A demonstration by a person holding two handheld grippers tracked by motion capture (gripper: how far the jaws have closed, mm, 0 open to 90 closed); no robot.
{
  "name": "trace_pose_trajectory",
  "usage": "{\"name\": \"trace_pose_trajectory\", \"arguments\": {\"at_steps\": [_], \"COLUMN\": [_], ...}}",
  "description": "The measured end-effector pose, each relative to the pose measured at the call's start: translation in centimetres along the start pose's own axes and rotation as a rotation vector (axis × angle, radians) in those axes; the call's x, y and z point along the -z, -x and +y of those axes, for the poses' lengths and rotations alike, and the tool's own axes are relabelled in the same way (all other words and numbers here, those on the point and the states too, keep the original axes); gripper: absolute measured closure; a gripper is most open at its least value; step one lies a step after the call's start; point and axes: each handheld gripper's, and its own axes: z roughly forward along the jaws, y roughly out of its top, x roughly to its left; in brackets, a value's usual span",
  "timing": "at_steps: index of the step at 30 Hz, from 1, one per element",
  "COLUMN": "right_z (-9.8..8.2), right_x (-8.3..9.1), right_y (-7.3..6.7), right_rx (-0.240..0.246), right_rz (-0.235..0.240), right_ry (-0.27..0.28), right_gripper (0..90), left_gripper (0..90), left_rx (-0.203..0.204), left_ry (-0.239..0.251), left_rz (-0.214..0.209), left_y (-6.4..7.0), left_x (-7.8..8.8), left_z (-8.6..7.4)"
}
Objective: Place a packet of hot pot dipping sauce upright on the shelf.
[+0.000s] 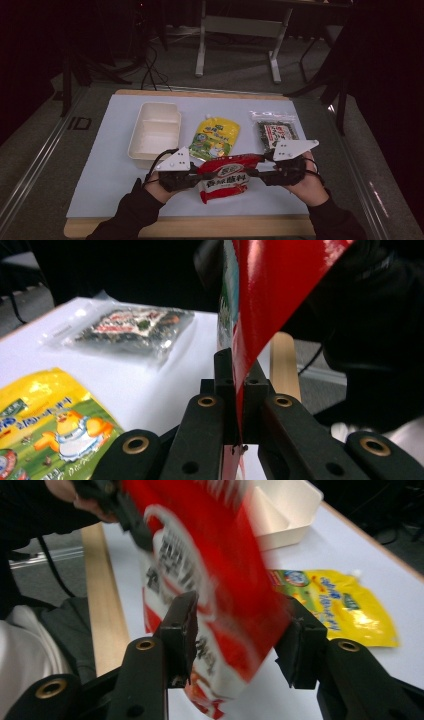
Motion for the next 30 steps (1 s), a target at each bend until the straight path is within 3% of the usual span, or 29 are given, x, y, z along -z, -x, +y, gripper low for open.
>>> {"name": "trace_pose_trajectory", "arguments": {"at_steps": [8, 15, 19, 23, 26, 27, 29, 30], "right_z": [-0.3, 0.0, 0.3, 0.7, 0.8, 0.9, 1.1, 1.1], "right_x": [-0.7, -1.1, -1.6, -1.7, -1.7, -1.6, -1.4, -1.3], "right_y": [0.0, -0.3, -0.7, -1.2, -1.0, -1.0, -1.0, -1.0], "right_rx": [-0.006, 0.032, 0.061, 0.083, 0.081, 0.075, 0.077, 0.08], "right_rz": [0.061, 0.093, 0.14, 0.118, 0.119, 0.125, 0.111, 0.092], "right_ry": [0.011, -0.002, -0.032, -0.056, -0.061, -0.06, -0.057, -0.053], "right_gripper": [68.8, 75.6, 89.8, 90.0, 90.0, 90.0, 90.0, 90.0], "left_gripper": [90.0, 90.0, 90.0, 90.0, 90.0, 86.6, 74.7, 72.0], "left_rx": [-0.002, -0.015, -0.012, 0.012, 0.005, 0.008, -0.002, 0.013], "left_ry": [0.029, 0.028, 0.022, 0.021, 0.016, 0.007, 0.004, 0.003], "left_rz": [0.017, 0.017, 0.023, 0.014, 0.015, 0.011, 0.052, 0.052], "left_y": [0.1, 0.4, 0.4, 0.0, 0.0, -0.1, 0.0, -0.1], "left_x": [0.2, 0.0, -0.1, -0.1, -0.1, -0.1, 0.0, 0.2], "left_z": [0.5, 0.9, 1.0, 0.7, 0.8, 0.8, 0.6, 0.4]}}
